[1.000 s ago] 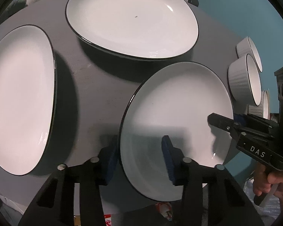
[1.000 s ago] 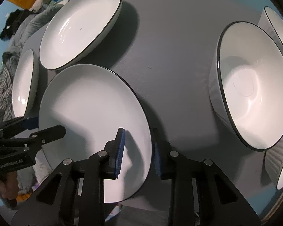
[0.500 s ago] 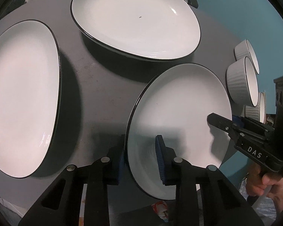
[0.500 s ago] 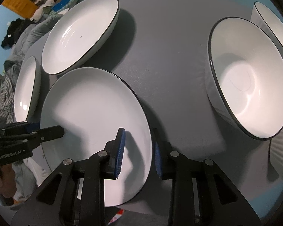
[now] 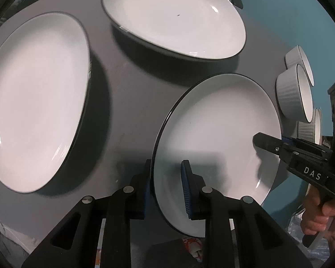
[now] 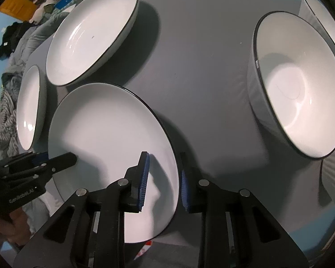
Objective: Organize plates and bowls
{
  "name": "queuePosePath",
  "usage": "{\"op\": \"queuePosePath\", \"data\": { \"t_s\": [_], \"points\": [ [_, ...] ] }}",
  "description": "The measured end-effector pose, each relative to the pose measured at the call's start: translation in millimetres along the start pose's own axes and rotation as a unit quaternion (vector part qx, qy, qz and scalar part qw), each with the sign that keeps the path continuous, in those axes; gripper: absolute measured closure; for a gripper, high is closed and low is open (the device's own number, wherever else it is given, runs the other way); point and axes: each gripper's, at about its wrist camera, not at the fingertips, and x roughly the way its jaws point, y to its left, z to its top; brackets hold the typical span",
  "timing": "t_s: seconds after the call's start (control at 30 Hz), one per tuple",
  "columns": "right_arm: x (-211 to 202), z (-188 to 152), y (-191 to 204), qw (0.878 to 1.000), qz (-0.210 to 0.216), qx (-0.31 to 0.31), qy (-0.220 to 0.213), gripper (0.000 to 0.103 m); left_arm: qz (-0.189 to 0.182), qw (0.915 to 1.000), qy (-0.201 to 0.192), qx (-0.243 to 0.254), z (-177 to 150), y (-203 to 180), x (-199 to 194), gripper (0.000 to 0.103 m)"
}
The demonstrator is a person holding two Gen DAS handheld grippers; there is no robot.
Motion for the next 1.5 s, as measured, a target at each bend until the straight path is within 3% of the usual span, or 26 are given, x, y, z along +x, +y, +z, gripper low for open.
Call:
{"op": "queuePosePath", "data": {
  "t_s": [0.33, 0.4, 0.53, 0.8, 1.1, 1.5],
  "points": [
    [3.3, -10.1, 14.0, 1.000, 0.013, -0.018, 0.009, 0.081, -0.016, 0.9992, 0.009, -0.034, -16.0, 45.7, -10.4, 0.083],
    [3.6, -9.9, 16.7, 1.000, 0.017, -0.019, 0.010, 0.082, -0.014, 0.9994, 0.005, -0.033, -29.7, 17.5, 0.2, 0.083],
    [-1.6, -2.9, 13.1, 1.000, 0.021, -0.019, 0.006, 0.082, -0.011, 0.9996, -0.002, -0.027, -28.9, 5.7, -6.2, 0.083],
    [-11.4, 3.6, 13.6, 1.000, 0.023, -0.020, -0.004, 0.082, -0.007, 0.9998, -0.009, -0.019, -28.3, 11.8, -22.2, 0.083],
    [-32.6, 8.6, 7.4, 0.999, 0.026, -0.026, -0.020, 0.083, -0.011, 0.9994, -0.025, -0.023, -15.9, 24.2, -45.9, 0.083],
    [-42.6, 53.7, 13.9, 0.999, 0.031, -0.026, -0.031, 0.085, 0.000, 0.9985, -0.047, -0.029, 38.2, 34.7, -63.5, 0.081]
  ]
}}
